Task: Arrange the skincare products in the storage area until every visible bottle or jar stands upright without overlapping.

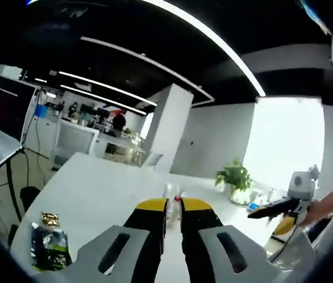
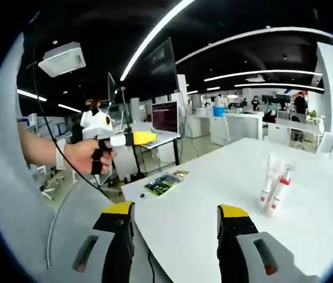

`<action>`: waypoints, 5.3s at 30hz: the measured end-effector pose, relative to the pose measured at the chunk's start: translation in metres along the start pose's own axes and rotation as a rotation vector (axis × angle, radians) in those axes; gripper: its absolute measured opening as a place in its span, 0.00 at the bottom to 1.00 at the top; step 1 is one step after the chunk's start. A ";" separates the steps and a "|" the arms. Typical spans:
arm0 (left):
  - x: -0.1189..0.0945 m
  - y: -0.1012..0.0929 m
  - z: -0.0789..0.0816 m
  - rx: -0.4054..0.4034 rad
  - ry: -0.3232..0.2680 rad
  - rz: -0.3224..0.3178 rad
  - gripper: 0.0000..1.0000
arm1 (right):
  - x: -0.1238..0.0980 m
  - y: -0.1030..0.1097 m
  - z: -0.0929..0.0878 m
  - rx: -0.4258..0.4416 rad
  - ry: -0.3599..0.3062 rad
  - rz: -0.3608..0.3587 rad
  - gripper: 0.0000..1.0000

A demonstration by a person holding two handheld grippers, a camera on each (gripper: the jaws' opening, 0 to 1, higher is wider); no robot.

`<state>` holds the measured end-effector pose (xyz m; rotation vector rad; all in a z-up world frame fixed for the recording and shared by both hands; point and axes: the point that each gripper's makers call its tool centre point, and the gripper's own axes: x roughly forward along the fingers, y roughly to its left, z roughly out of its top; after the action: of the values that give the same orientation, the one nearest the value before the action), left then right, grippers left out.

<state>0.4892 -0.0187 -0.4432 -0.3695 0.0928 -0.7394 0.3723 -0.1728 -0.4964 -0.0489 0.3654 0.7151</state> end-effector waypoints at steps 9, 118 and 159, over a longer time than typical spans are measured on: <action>0.002 0.030 -0.007 -0.072 0.052 0.043 0.07 | -0.009 -0.016 -0.023 -0.016 0.039 -0.158 0.64; -0.004 0.232 -0.181 -0.058 0.605 0.538 0.18 | 0.011 -0.013 -0.084 -0.423 0.350 -0.180 0.27; -0.015 -0.091 -0.127 0.168 0.483 -0.315 0.07 | 0.050 0.034 -0.002 0.861 -0.224 0.122 0.36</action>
<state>0.3928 -0.1075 -0.5296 -0.0373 0.4322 -1.1308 0.3837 -0.1159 -0.5127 0.8665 0.4379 0.6276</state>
